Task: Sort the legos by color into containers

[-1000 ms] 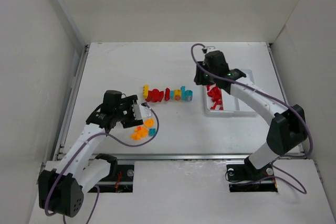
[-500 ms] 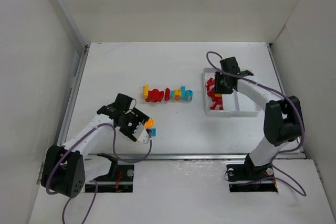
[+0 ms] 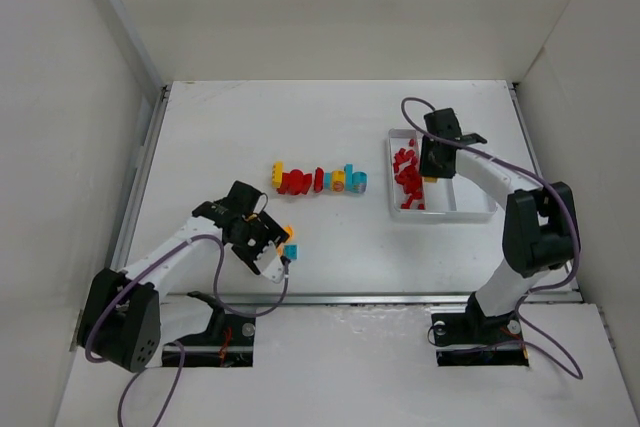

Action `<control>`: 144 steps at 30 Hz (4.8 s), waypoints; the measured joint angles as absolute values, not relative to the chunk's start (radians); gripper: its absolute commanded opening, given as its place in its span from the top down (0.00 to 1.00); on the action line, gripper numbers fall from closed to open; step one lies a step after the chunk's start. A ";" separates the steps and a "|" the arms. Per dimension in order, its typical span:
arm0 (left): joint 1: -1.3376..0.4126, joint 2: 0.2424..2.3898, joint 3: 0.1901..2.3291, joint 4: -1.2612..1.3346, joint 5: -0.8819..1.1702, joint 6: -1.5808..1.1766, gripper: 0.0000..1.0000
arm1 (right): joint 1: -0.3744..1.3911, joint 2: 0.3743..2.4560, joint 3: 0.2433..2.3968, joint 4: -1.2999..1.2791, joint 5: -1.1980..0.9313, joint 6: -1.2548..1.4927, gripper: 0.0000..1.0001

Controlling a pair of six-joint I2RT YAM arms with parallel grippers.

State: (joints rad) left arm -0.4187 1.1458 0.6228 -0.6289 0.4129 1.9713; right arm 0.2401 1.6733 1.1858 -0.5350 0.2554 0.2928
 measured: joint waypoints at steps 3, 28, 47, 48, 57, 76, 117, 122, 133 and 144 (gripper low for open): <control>-0.431 1.169 0.622 -0.629 0.411 1.975 0.49 | 0.191 1.696 1.184 -0.527 0.231 0.300 0.74; -0.440 1.271 0.622 -0.586 0.347 1.980 0.80 | 0.126 1.720 1.156 -0.493 0.138 0.239 0.40; -0.439 1.268 0.666 -0.540 0.393 1.755 1.00 | 0.223 1.639 1.167 -0.545 0.189 0.232 0.40; -0.437 1.268 0.685 -0.530 0.406 1.712 1.00 | 0.260 1.630 1.172 -0.548 0.202 0.231 0.40; -0.427 1.235 0.723 -0.484 0.507 1.432 1.00 | 0.519 1.579 1.192 -0.553 0.174 0.239 0.39; -0.442 1.155 0.886 -0.022 0.877 0.876 1.00 | 0.571 1.314 1.104 -0.247 -0.449 0.323 0.32; -0.590 1.100 0.835 0.295 0.718 0.763 1.00 | 0.624 1.304 1.119 -0.062 -0.442 0.635 0.78; -0.597 1.097 0.830 0.307 0.695 0.750 0.69 | 0.624 1.304 1.119 -0.060 -0.434 0.635 1.00; -0.620 1.094 0.813 0.310 0.665 0.726 0.00 | 0.636 1.291 1.151 -0.209 -0.213 0.602 1.00; -0.621 1.058 0.738 0.274 0.401 0.628 0.00 | 0.548 1.617 1.374 -0.672 0.726 0.515 1.00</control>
State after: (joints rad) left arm -0.6209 1.0576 0.7380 0.2737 0.4007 0.6281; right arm 0.5476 1.6165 1.3743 -0.6724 0.7258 0.5148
